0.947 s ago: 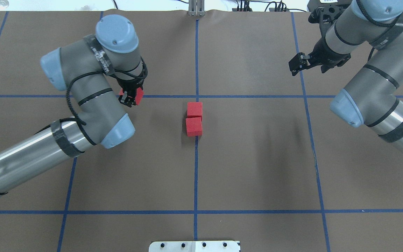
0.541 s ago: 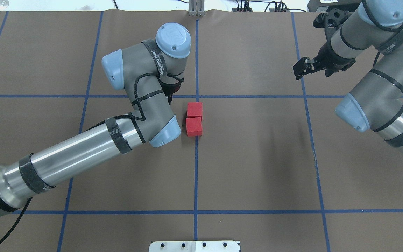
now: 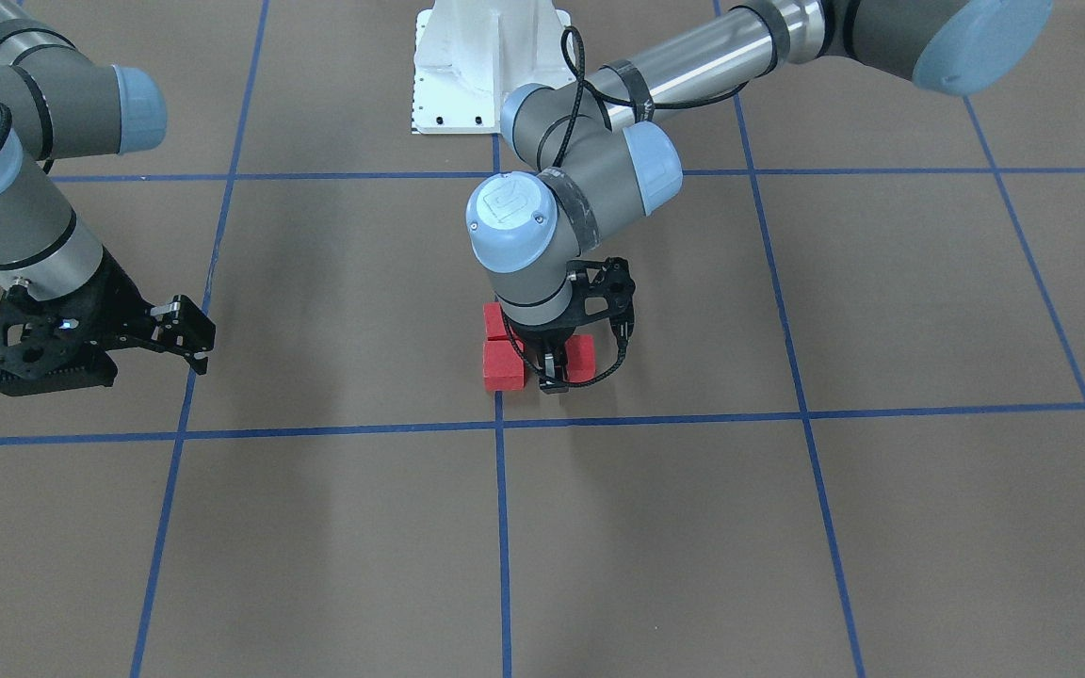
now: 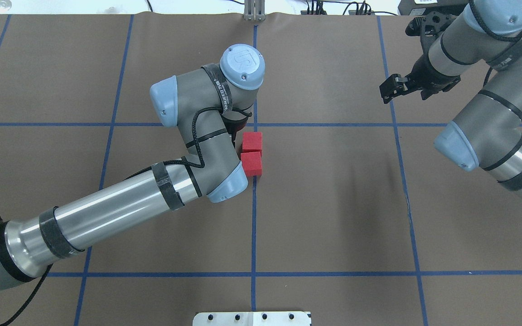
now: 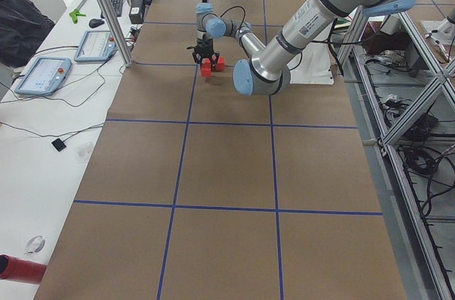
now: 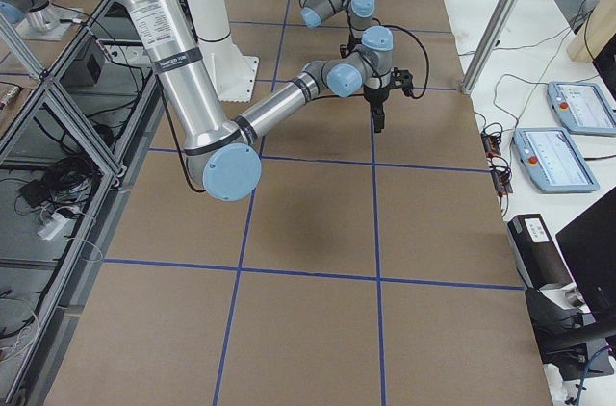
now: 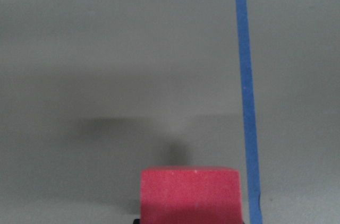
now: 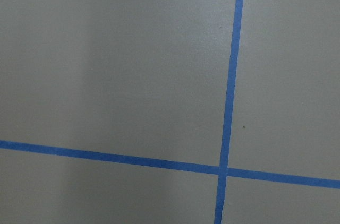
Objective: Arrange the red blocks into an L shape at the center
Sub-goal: 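Lower the cube beside the farther center cube with the left gripper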
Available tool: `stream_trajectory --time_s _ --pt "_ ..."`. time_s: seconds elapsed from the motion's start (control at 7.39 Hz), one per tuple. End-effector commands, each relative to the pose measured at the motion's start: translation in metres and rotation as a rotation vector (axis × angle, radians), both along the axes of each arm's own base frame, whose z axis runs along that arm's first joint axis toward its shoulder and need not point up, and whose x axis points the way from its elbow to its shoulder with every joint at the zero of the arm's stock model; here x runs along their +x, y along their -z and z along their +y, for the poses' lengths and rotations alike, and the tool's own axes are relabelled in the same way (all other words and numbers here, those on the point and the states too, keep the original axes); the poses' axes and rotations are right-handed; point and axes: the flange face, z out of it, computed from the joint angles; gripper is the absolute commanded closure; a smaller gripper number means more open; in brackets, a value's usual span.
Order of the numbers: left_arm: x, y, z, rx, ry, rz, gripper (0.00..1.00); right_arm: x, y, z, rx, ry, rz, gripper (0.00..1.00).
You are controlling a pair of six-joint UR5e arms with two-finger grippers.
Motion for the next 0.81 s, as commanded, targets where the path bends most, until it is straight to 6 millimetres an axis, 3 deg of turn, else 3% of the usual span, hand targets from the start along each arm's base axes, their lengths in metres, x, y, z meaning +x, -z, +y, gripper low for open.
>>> stream_trajectory --time_s 0.0,0.27,0.68 --pt "0.008 0.008 0.001 0.008 -0.004 0.013 1.0 0.001 0.0 0.0 -0.001 -0.003 0.0 0.01" --pt "0.013 0.014 0.0 0.011 -0.005 0.02 1.0 0.001 0.001 -0.001 0.0 -0.002 -0.002 0.01" --pt "0.024 0.008 0.008 0.004 -0.022 0.007 1.0 0.0 0.001 0.0 -0.001 -0.001 -0.002 0.01"
